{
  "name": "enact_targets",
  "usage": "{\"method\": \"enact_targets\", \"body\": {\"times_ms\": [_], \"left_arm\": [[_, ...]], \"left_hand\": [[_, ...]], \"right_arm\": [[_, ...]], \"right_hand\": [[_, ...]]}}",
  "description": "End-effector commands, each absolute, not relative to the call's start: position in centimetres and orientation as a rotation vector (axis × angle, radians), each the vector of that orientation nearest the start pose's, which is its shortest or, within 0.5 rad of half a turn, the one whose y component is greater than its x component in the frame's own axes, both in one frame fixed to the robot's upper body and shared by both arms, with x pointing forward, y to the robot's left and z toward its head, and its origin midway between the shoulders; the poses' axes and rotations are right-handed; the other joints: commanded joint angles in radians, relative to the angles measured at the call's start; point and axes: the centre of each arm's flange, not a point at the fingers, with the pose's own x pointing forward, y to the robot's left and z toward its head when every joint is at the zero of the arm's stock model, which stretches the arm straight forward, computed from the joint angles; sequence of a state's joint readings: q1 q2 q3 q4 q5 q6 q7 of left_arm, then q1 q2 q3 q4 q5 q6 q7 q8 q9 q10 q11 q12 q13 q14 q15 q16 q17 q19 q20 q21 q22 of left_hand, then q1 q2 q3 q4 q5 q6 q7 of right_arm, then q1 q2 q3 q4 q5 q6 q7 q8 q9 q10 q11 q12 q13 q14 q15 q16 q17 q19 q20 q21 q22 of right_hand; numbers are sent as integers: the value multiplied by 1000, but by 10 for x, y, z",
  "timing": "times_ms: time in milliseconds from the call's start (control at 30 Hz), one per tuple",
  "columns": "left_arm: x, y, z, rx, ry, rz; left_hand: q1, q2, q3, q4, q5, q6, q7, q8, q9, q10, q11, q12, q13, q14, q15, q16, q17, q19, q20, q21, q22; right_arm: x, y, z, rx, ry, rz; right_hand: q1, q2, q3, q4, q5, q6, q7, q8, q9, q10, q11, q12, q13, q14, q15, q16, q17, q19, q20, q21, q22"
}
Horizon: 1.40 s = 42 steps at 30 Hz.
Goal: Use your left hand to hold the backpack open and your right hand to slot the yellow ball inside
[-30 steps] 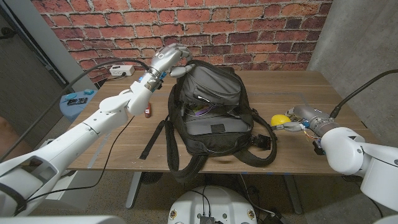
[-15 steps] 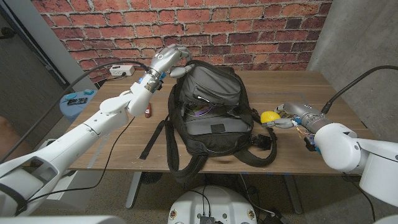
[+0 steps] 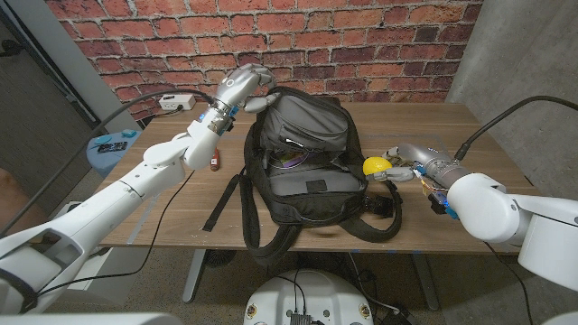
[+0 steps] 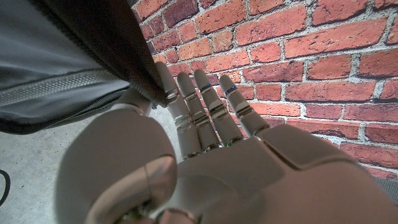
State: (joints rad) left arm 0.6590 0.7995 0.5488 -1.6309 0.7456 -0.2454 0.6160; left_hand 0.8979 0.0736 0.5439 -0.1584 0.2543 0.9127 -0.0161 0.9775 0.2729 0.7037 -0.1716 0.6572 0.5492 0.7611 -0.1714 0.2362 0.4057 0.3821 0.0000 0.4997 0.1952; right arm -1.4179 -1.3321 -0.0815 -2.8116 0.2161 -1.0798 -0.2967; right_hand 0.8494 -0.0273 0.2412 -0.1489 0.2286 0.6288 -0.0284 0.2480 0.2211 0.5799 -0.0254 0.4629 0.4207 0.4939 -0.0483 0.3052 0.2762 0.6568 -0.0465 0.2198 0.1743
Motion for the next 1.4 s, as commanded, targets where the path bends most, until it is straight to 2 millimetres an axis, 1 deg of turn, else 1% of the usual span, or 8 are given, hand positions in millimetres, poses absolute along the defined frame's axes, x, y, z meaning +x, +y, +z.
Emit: {"method": "enact_targets", "body": {"times_ms": [33, 100, 267, 600, 933, 1100, 1400], "left_arm": [[544, 226, 117, 1327, -1414, 321], [544, 225, 117, 1320, -1414, 320], [544, 223, 115, 1314, -1424, 316], [542, 228, 114, 1311, -1420, 327], [540, 230, 123, 1329, -1444, 325], [541, 230, 127, 1328, -1460, 312], [545, 230, 132, 1317, -1482, 294]], "left_hand": [[3, 4, -1, -4, 7, -4, 2, 6, 2, 26, -22, -5, 3, 7, 0, -3, 4, -6, 1, 4, 2], [4, 5, -1, -4, 6, -7, -3, 6, 4, 28, -22, -5, 3, 6, 1, -2, 5, -7, 2, 5, 2], [4, 5, -2, -4, 6, -4, 0, 6, 0, 26, -22, -5, 4, 6, 0, -2, 6, -8, 2, 5, 2], [3, 6, -2, -3, 6, -5, -1, 7, 0, 28, -21, -6, 4, 6, 0, -3, 6, -9, 2, 6, 2], [4, 6, -2, -4, 6, -6, 0, 9, 1, 25, -20, -7, 5, 6, -1, -4, 6, -10, 2, 7, 2], [3, 7, -3, -3, 5, -5, -1, 10, 1, 28, -22, -6, 5, 6, 0, -3, 7, -10, 2, 7, 2], [3, 6, -3, -4, 6, -7, -1, 11, 0, 28, -22, -8, 4, 7, 0, -4, 6, -11, 1, 8, 2]], "right_arm": [[372, -219, -11, -1114, -314, 56], [374, -218, -12, -1086, -320, 69], [378, -214, -13, -1048, -342, 84], [393, -205, -13, -1010, -386, 120], [398, -198, -19, -971, -394, 116], [399, -193, -21, -953, -393, 114], [405, -182, -22, -921, -397, 124]], "right_hand": [[12, 6, -1, -3, -1, 11, 2, 4, 5, 15, 2, 8, -1, 14, -87, 2, 6, 6, -2, -4, 6], [14, 7, 0, -3, -1, 14, 2, 5, 6, 16, 3, 9, -1, 16, -88, 3, 7, 8, -4, -3, 6], [18, 9, 0, -3, -3, 17, 4, 4, 5, 18, 3, 10, -1, 18, -88, 5, 9, 9, -5, -4, 6], [22, 12, -1, -3, -6, 19, 6, 3, 5, 18, 2, 10, -1, 21, -87, 7, 11, 10, -5, -4, 7], [27, 12, -3, -4, -8, 24, 5, 2, 5, 22, 3, 11, -3, 24, -90, 9, 14, 11, -5, -3, 7], [30, 13, -4, -4, -10, 26, 5, 1, 5, 23, 4, 11, -4, 27, -89, 11, 16, 13, -5, -3, 7], [34, 15, -6, -3, -13, 30, 4, 0, 5, 25, 5, 10, -8, 28, -89, 12, 18, 15, -4, -2, 7]]}}
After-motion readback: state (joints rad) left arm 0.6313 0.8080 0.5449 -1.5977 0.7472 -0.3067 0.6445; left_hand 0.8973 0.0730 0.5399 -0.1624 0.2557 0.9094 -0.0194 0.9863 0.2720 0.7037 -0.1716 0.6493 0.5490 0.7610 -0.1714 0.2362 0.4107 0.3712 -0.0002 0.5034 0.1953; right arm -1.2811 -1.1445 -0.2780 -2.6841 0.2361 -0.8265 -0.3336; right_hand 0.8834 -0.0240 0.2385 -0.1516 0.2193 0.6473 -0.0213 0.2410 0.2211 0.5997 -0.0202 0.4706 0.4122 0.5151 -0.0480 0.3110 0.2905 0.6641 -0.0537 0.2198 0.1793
